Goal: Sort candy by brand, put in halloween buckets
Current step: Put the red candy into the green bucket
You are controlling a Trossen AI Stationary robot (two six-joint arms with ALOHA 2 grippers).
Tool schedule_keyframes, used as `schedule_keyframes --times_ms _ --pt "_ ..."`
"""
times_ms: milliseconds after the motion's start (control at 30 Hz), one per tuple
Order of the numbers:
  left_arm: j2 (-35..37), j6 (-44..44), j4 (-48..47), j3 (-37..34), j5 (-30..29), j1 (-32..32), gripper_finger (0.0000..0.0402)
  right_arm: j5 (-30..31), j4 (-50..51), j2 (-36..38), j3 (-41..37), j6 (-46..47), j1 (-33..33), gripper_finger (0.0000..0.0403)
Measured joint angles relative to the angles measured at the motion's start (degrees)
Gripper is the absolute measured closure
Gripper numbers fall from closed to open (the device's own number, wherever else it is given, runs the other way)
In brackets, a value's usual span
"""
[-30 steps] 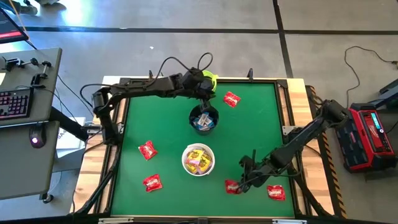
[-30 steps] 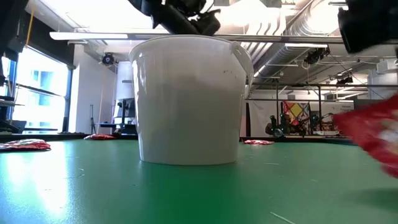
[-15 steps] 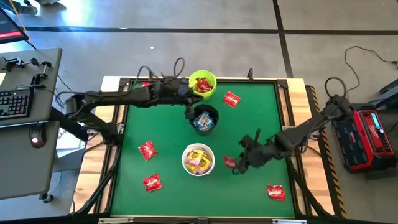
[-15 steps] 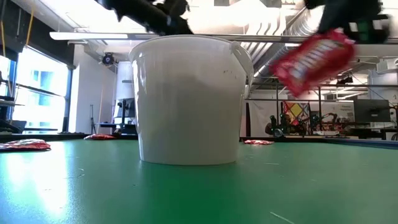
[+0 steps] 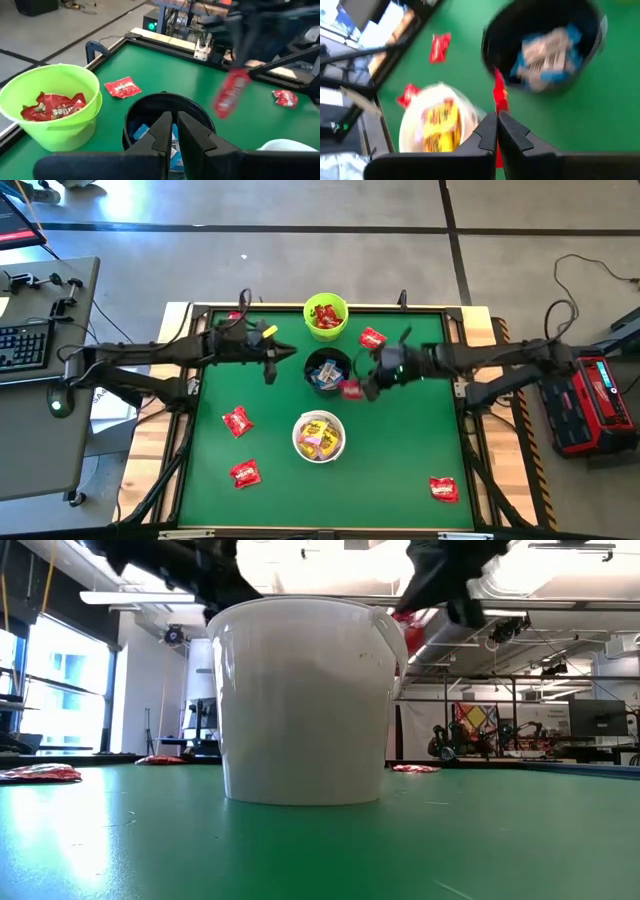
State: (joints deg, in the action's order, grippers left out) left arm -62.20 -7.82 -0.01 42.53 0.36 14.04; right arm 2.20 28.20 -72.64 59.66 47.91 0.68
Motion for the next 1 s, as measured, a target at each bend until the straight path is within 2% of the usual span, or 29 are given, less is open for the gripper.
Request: schedule_keyframes --times_ms 267,467,633,1000 --pt "6.66 -2.9 0.08 -5.1 -4.98 -1.39 0.0383 -4.68 -8.77 -1.02 0.02 -8.43 14.42 0.0403" --pt "7.81 -4.83 -0.16 -7.13 -5.66 -1.4 0.0383 -9.24 -16.28 -6.07 0.0 -10.87 22.58 0.0403" --pt "7.4 -4.69 -0.16 -7.15 -5.78 -1.39 0.0383 -14.24 -27.06 -11.07 0.0 -10.44 27.61 0.0403" --pt "7.41 -4.56 -0.07 -7.15 -7.11 -1.37 0.0383 -17.11 -39.95 -19.65 0.0 -9.77 35.29 0.0403"
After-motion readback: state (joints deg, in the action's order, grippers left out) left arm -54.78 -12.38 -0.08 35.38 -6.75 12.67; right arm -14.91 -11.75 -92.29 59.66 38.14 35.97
